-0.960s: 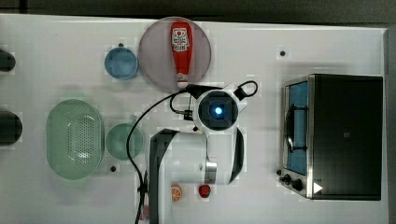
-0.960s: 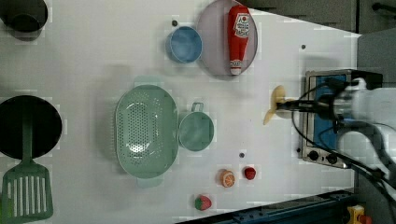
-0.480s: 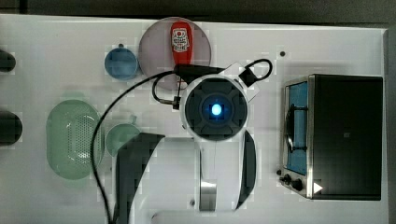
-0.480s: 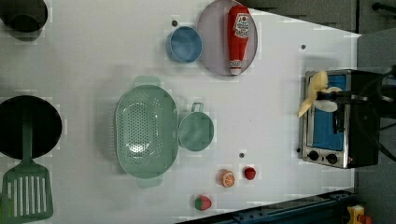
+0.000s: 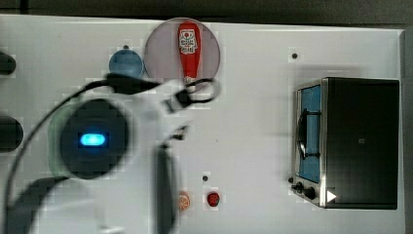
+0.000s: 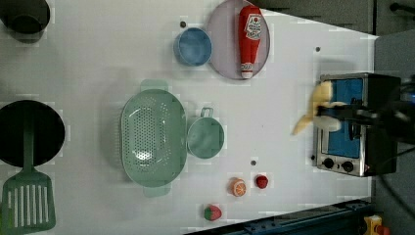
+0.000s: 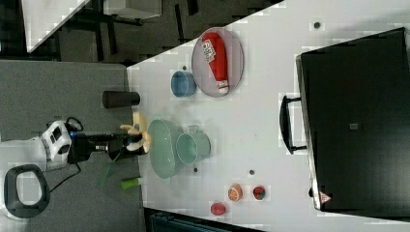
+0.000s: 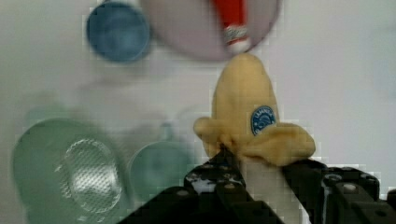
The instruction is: Pick Banana and place it in mug.
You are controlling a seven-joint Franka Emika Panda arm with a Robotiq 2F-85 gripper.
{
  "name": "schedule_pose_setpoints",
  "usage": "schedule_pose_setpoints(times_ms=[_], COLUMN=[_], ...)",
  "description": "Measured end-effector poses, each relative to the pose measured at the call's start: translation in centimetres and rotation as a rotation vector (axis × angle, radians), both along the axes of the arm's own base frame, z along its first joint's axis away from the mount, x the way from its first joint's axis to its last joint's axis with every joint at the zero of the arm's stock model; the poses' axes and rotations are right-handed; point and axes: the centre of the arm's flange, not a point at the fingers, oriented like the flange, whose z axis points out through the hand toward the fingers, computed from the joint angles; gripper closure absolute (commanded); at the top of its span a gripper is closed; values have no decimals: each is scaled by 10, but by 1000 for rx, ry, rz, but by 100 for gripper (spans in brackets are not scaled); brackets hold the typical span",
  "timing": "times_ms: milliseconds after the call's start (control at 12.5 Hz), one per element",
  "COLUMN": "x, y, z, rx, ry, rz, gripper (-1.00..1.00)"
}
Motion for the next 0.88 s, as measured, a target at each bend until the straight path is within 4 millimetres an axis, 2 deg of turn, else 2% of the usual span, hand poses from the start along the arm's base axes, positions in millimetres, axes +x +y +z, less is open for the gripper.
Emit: schedule_pose_setpoints(times_ms=[240, 400, 480, 640, 880], x=[-23, -44, -42, -42, -48], y=[82, 113, 128, 135, 116], z=[-58, -97, -109, -138, -191], rx=[-52, -75, -40, 7, -5], ry=[101, 144, 99, 52, 133], rz=[-10, -26, -21, -24, -72], gripper=[30, 30, 30, 30, 30])
